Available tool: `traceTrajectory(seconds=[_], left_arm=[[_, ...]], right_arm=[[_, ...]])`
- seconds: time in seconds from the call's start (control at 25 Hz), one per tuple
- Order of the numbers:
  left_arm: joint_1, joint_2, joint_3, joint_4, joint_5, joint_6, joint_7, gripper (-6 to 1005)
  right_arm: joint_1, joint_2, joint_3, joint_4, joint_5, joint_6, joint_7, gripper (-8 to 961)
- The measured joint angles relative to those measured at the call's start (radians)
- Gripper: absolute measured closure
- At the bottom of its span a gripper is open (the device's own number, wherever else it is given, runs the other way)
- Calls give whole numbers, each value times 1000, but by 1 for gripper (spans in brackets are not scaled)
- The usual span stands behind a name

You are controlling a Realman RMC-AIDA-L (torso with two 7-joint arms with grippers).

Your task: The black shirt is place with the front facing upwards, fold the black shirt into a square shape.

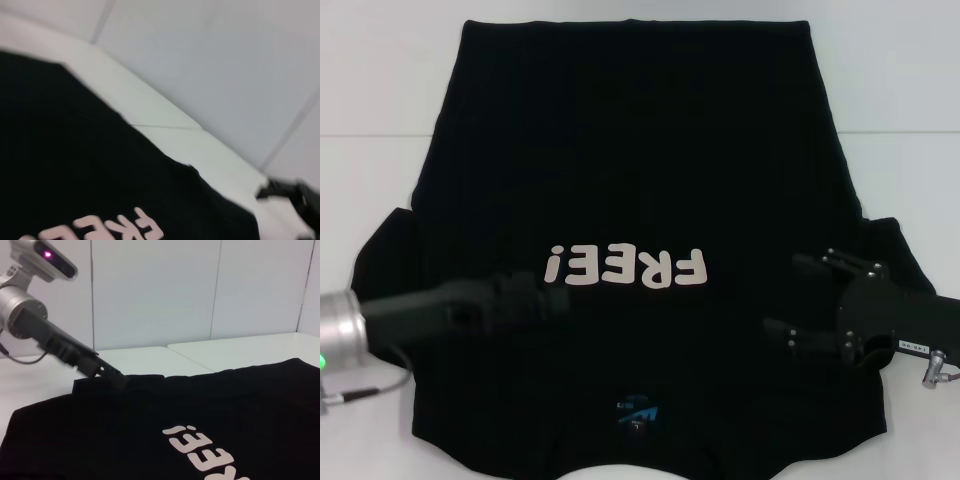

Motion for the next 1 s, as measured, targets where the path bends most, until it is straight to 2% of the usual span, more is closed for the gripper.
traceTrajectory(seconds=[0.16,0.4,0.52,0.56,0.68,0.72,0.76,1.0], left_arm=[[-16,59,-19,-7,5,26,-246,65],[-12,126,-41,41,30,27,-520,65],[-9,152,-106,65,110,11,-619,65],[-9,165,-159,73,181,-1,-663,65],[-5,179,-237,78,266,-22,-695,65],[-5,179,-237,78,266,-22,-695,65],[2,187,-284,84,312,-53,-703,65],[15,180,-282,81,344,-166,-698,66]], right_arm=[[1,0,0,0,-1,0,3,8],[1,0,2,0,0,-5,5,8],[4,1,3,2,0,-6,6,8],[5,1,3,4,0,-6,6,8],[12,2,2,13,1,-3,8,9],[13,2,1,15,1,-2,8,9],[14,2,1,17,1,-1,8,9],[17,1,3,25,2,-1,8,9]])
